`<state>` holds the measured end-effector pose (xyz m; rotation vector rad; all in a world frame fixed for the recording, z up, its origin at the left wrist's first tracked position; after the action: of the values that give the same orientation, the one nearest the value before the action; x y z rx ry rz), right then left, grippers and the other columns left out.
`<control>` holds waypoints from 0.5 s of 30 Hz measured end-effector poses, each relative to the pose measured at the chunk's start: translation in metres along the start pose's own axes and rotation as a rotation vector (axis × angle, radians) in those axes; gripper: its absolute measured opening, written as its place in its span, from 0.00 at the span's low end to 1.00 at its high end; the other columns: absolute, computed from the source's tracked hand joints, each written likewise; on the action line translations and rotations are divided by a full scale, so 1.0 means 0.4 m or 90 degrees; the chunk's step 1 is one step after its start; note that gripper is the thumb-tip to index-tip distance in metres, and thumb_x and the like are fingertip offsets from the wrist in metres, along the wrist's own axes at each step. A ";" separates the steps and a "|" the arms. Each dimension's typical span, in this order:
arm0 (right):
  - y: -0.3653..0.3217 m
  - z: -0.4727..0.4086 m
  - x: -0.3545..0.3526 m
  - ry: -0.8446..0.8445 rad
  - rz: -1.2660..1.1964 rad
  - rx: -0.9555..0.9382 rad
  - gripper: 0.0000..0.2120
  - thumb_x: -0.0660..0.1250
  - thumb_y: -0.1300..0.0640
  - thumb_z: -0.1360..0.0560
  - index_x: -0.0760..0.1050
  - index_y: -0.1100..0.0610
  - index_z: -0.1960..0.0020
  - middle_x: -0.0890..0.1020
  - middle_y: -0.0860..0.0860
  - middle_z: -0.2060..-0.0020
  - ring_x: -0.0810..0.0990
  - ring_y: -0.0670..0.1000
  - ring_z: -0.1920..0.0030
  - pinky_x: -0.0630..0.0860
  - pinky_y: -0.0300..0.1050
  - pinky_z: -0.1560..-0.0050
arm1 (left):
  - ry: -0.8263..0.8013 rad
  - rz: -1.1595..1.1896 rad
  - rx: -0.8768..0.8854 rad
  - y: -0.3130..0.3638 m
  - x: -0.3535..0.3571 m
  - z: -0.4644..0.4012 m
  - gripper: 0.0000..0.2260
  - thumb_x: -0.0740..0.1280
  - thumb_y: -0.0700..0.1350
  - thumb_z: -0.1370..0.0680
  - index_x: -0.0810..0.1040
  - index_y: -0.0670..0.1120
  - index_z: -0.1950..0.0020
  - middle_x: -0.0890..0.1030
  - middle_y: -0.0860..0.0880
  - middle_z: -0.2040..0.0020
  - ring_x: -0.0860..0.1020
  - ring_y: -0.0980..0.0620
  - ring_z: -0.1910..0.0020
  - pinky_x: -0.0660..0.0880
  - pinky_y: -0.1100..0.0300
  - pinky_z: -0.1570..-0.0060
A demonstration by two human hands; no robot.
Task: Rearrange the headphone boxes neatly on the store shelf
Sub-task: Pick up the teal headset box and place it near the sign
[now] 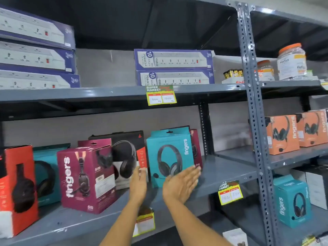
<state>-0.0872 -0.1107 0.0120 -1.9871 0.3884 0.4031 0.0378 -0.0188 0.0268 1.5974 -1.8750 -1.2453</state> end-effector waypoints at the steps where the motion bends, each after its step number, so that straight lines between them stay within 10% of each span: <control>1: 0.024 -0.014 0.005 -0.008 0.001 0.058 0.46 0.59 0.47 0.23 0.29 0.68 0.27 0.39 0.66 0.24 0.39 0.62 0.23 0.41 0.54 0.24 | -0.002 0.027 -0.046 -0.011 0.029 -0.010 0.20 0.52 0.50 0.18 0.64 0.43 0.28 0.67 0.42 0.27 0.66 0.44 0.30 0.61 0.52 0.33; 11: 0.058 -0.064 0.047 -0.011 0.033 0.032 0.38 0.60 0.44 0.23 0.46 0.62 0.23 0.62 0.59 0.26 0.61 0.57 0.26 0.43 0.55 0.24 | -0.034 0.243 -0.230 -0.043 0.161 -0.093 0.17 0.51 0.56 0.20 0.74 0.50 0.42 0.77 0.46 0.43 0.73 0.48 0.46 0.66 0.52 0.47; 15: 0.071 -0.040 0.012 0.046 -0.063 -0.013 0.31 0.60 0.47 0.22 0.54 0.56 0.23 0.67 0.55 0.29 0.66 0.55 0.33 0.65 0.52 0.31 | 0.006 0.280 -0.223 -0.022 0.150 -0.081 0.15 0.55 0.54 0.20 0.75 0.47 0.43 0.79 0.44 0.42 0.76 0.46 0.47 0.71 0.50 0.45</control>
<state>-0.0935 -0.1377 -0.0060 -2.0360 0.3307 0.2744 0.0505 -0.0862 0.0221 0.9449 -1.7535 -1.2699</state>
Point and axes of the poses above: each hand's wrist, its own z-axis away from the middle knuckle, its own x-axis out of the palm, y = z × x, the point moved 5 cm from there along -z, towards the middle knuckle
